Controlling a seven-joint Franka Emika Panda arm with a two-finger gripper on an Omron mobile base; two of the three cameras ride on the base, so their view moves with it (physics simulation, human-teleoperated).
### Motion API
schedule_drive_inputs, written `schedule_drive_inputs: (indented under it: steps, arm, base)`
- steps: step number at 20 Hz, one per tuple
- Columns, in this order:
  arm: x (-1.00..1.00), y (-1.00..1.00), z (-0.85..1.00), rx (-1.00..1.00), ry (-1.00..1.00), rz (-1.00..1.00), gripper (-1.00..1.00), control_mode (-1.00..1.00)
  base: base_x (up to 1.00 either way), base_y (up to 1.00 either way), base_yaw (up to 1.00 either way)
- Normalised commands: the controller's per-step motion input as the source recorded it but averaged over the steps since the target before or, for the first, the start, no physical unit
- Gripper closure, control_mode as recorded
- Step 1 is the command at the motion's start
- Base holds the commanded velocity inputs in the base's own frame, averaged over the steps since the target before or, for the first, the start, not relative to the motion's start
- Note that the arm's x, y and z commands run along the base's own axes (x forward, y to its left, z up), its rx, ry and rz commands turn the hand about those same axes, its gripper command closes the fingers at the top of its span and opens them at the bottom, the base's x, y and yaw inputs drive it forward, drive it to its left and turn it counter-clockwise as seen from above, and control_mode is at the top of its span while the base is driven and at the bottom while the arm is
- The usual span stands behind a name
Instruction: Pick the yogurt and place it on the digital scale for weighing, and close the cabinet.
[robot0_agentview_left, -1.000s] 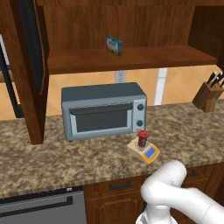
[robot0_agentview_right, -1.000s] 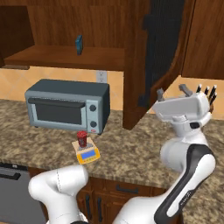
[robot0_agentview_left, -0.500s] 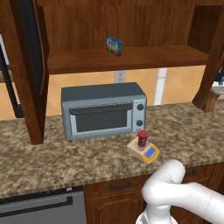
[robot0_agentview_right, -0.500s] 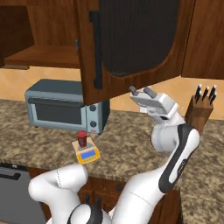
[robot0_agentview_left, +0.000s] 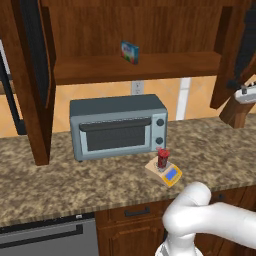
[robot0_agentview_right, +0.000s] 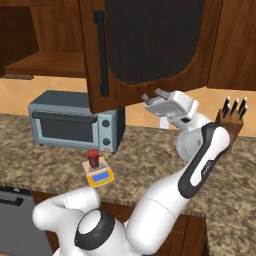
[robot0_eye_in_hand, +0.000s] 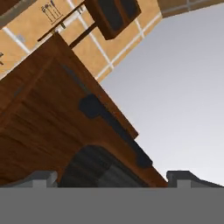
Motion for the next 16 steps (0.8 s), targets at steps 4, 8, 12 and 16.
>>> schedule_drive_inputs:
  steps: [4, 8, 12, 16]
  arm:
    - [0.11, 0.52, 0.80, -0.10, 0.13, -0.29, -1.00, -1.00]
    - [0.84, 0.91, 0.27, -0.19, 0.08, -0.47, -1.00, -1.00]
    - [0.97, 0.89, 0.28, -0.19, 0.01, -0.41, -1.00, -1.00]
    - [0.86, 0.44, 0.22, -0.09, 0.00, -0.20, -1.00, -1.00]
  base:
    - [0.00, 0.00, 0.00]
    - [0.00, 0.00, 0.00]
    - [0.00, 0.00, 0.00]
    - [0.00, 0.00, 0.00]
